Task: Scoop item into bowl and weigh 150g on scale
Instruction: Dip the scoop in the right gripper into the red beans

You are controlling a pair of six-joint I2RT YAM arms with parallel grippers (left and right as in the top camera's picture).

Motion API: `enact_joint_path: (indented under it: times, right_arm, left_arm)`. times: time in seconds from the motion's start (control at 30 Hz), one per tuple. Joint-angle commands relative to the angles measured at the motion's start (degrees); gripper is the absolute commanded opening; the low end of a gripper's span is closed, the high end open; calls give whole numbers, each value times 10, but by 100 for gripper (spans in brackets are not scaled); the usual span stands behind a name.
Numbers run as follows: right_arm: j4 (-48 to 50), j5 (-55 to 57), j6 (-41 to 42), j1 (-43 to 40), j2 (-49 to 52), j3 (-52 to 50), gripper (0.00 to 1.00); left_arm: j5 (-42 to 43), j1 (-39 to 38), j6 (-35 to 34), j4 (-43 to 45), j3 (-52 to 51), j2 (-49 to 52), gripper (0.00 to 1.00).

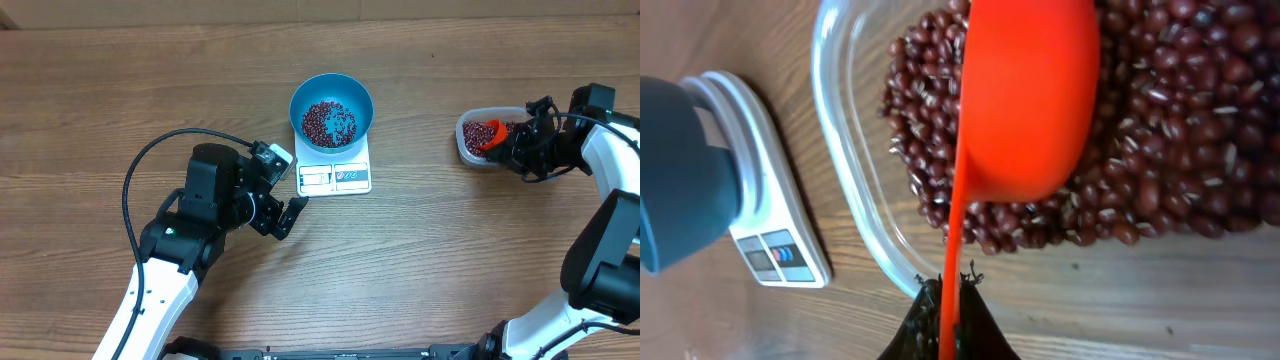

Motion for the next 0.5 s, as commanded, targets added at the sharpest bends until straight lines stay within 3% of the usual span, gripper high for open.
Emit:
enact_joint_path:
  times: [0.0,0.47]
  right_arm:
    - [8,-40,7,5,19,-5,4]
    - [9,-112,9,4,36,-5,4]
  left_arm:
    - [4,3,-10,1,-3,3,100]
    - [4,3,-10,1,-3,3,99]
